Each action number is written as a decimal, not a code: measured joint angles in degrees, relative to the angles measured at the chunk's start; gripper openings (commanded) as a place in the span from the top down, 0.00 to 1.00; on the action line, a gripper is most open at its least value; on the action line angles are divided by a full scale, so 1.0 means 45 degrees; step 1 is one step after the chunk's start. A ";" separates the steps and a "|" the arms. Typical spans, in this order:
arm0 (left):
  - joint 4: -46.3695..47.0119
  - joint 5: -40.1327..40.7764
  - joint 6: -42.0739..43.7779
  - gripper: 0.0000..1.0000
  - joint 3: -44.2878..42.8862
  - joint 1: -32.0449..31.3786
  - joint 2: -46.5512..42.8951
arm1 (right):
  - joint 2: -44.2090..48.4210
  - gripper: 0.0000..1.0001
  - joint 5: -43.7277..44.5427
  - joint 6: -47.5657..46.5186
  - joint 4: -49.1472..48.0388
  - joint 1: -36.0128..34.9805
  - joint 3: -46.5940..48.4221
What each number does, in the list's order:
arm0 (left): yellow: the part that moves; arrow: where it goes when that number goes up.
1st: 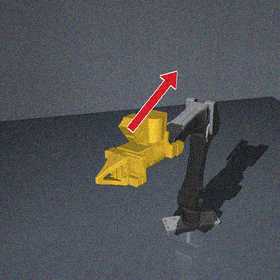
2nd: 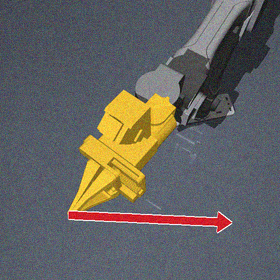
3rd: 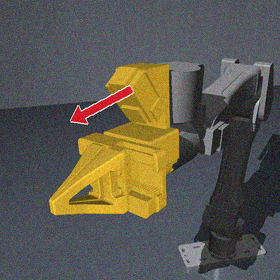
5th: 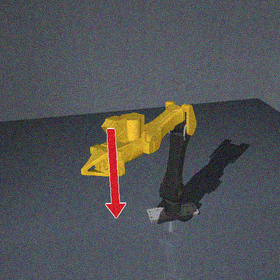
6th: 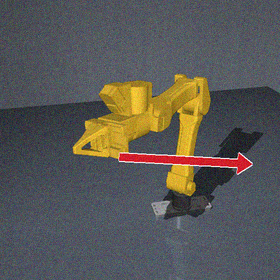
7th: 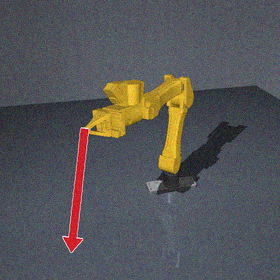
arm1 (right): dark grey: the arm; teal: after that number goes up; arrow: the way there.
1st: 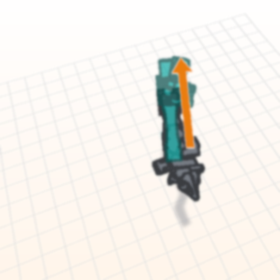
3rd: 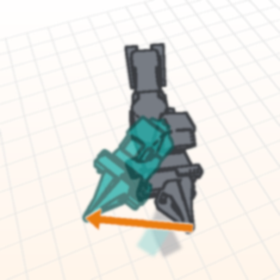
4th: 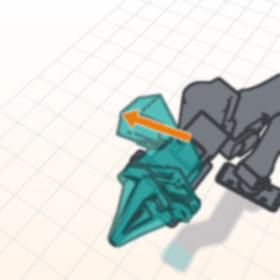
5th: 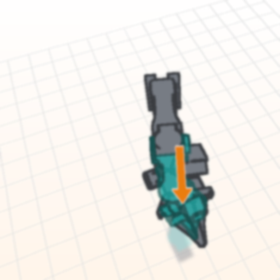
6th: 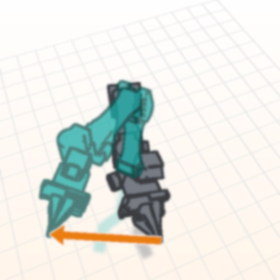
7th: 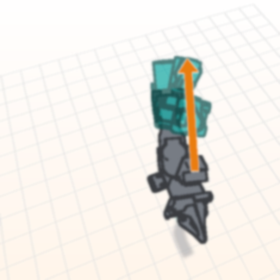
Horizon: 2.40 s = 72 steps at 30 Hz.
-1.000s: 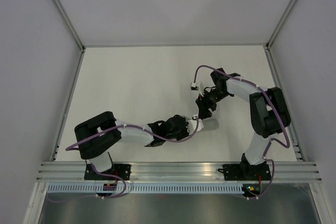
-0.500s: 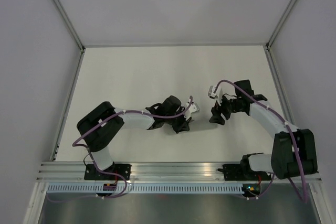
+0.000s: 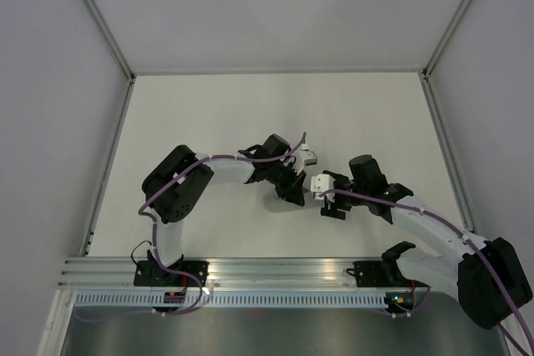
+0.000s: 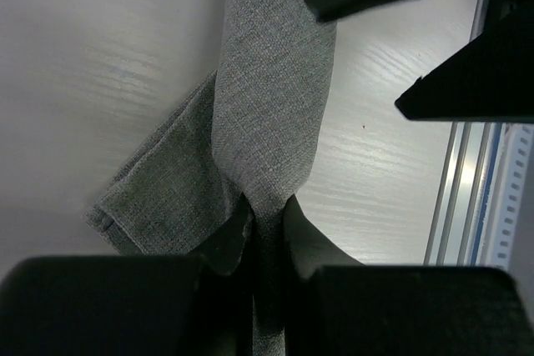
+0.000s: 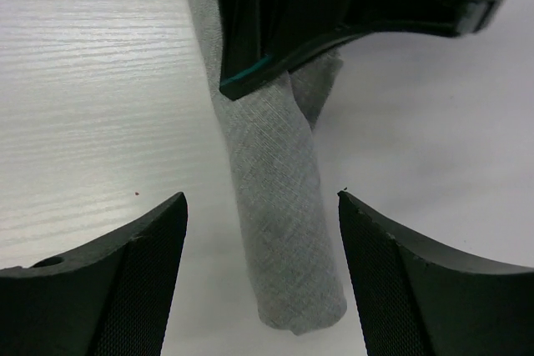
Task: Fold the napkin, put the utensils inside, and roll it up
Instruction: Roll the napkin with the utensil
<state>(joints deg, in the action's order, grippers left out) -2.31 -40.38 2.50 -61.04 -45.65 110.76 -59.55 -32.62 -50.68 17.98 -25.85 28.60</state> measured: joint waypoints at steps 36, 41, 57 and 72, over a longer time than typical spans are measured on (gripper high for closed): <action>-0.3283 -0.2846 -0.0661 0.38 -0.2832 0.0986 0.2084 | -0.3934 0.70 0.3585 -0.0359 -0.2861 -0.3317 0.0335; -0.3419 -0.1467 -0.0923 0.36 -0.2832 0.1622 0.1389 | -0.4352 0.72 0.3589 -0.0277 -0.2409 -0.3317 0.0831; -0.3410 0.2331 -0.2370 0.39 -0.2827 0.4925 -0.3424 | -0.7014 0.75 0.4274 0.2487 -0.1642 -0.3138 0.3599; -0.3361 0.2152 -0.3541 0.38 -0.0865 0.4794 -0.8534 | -1.1506 0.73 0.4046 0.6625 -0.0782 -0.0024 0.9146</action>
<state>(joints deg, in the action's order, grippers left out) -17.43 -30.70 -13.43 -64.93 -24.08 72.36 -111.33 -14.41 -20.86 14.46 -25.96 69.76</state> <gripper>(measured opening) 0.618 0.349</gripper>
